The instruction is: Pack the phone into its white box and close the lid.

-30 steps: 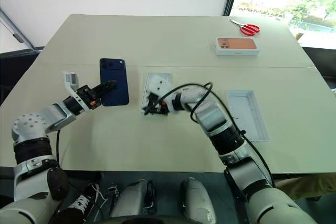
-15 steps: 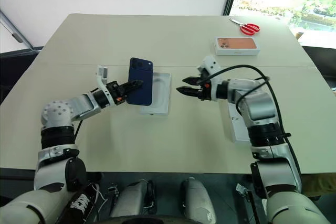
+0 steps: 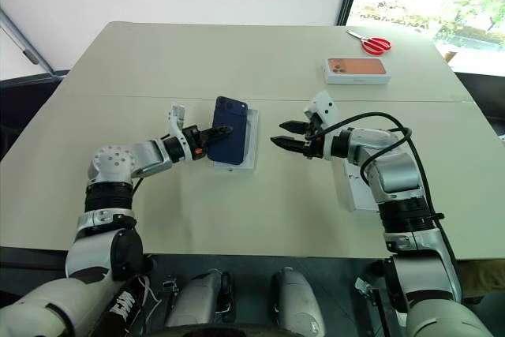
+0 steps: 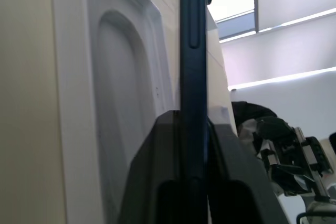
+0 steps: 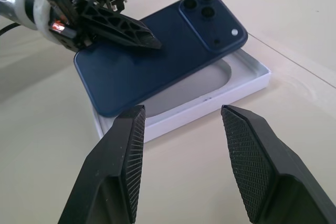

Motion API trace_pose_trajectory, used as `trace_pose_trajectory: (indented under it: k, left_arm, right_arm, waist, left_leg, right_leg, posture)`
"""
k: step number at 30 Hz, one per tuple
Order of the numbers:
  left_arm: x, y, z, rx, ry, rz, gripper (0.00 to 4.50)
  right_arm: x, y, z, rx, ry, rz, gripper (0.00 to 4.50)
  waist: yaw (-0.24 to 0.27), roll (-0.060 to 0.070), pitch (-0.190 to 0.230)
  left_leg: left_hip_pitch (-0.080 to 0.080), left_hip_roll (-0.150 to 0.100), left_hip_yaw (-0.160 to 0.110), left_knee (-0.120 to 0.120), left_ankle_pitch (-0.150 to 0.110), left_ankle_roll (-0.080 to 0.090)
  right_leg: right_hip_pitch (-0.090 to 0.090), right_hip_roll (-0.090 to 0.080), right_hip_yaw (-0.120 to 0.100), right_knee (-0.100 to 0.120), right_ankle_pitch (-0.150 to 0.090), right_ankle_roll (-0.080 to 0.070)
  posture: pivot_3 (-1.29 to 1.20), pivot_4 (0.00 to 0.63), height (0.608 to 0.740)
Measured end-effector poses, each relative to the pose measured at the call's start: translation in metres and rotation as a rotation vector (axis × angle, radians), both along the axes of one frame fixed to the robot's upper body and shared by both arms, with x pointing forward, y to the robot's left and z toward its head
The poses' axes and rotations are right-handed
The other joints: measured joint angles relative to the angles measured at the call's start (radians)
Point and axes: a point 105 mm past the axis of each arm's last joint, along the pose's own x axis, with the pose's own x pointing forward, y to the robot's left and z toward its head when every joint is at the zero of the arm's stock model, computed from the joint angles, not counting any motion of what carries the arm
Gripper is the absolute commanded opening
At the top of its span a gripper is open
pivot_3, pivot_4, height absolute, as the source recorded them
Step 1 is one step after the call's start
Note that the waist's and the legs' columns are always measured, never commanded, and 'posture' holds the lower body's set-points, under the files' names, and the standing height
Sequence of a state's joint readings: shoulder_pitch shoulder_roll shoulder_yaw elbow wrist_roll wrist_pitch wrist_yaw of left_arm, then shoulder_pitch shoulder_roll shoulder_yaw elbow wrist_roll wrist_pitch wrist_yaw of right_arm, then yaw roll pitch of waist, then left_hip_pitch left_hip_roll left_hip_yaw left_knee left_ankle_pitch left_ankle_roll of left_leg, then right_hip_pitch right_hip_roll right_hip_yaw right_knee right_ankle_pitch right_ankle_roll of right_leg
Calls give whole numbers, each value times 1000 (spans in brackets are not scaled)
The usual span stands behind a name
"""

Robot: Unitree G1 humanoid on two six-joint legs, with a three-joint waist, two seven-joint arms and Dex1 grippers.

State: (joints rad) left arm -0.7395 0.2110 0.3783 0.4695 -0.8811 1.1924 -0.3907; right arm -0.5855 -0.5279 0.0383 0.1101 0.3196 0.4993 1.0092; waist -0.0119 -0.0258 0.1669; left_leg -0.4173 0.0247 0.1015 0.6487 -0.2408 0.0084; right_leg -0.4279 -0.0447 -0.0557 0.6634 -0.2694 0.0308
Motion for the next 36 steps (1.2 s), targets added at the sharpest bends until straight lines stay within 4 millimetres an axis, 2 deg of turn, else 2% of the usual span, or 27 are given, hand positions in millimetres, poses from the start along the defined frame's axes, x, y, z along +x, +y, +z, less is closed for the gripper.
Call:
trace_pose_trajectory:
  k: [4, 5, 10, 22, 27, 33, 35, 36]
  left_arm:
    - [2, -4, 8, -5, -21, -11, 4365]
    - [2, -4, 10, -7, -30, -14, 4444]
    - [1, 0, 11, 14, -28, -26, 4444]
    - [-5, 16, 32, 104, -111, -32, 4444]
    - [-12, 22, 33, 139, -129, -40, 4444]
    - [-7, 54, 44, 175, -164, 59, 4444]
    - [-5, 62, 46, 190, -176, 90, 3929]
    - [-3, 65, 46, 196, -180, 105, 3646]
  right_arm:
    - [0, 4, -2, -8, -5, 6, 2436]
    - [0, 6, -3, -7, -6, 9, 2436]
    - [1, 8, -4, -14, -17, 6, 2436]
    - [4, 19, -5, -9, -31, 20, 2436]
    - [4, 21, -9, -21, -26, 24, 2436]
    - [7, 20, -12, -22, -20, 12, 2436]
    - [8, 19, -12, -25, -29, 9, 2436]
    - [9, 19, -11, -26, -35, 9, 2180]
  waist:
    - [0, 0, 0]
    - [-2, 0, 0]
    - [-3, 0, 0]
    - [-1, 0, 0]
    - [-2, 0, 0]
    - [-3, 0, 0]
    - [-2, 0, 0]
    - [-2, 0, 0]
  left_leg:
    - [0, 0, 0, 0, 0, 0]
    - [1, 0, 0, 0, 0, 0]
    - [2, 0, 0, 0, 0, 0]
    - [2, 0, 0, 0, 0, -1]
    - [2, 0, 0, 0, 0, -1]
    - [2, 1, 0, 0, 0, -1]
    - [2, 1, 0, 0, 0, -1]
    - [2, 1, 0, 0, 0, -1]
  right_leg:
    - [0, 0, 0, 0, 0, 0]
    - [1, 0, 0, 0, 0, 0]
    - [1, 0, 0, 1, 0, 0]
    - [1, 0, 0, 0, 0, 0]
    - [1, 0, 0, 0, 0, 0]
    - [1, 0, 0, 0, 0, 0]
    - [1, 0, 0, 0, 0, 0]
    - [1, 0, 0, 0, 0, 0]
  posture:
    - [0, 150, 740]
    - [0, 150, 740]
    - [0, 150, 740]
    - [0, 150, 740]
    - [0, 150, 740]
    - [0, 150, 740]
    - [0, 150, 740]
    - [0, 150, 740]
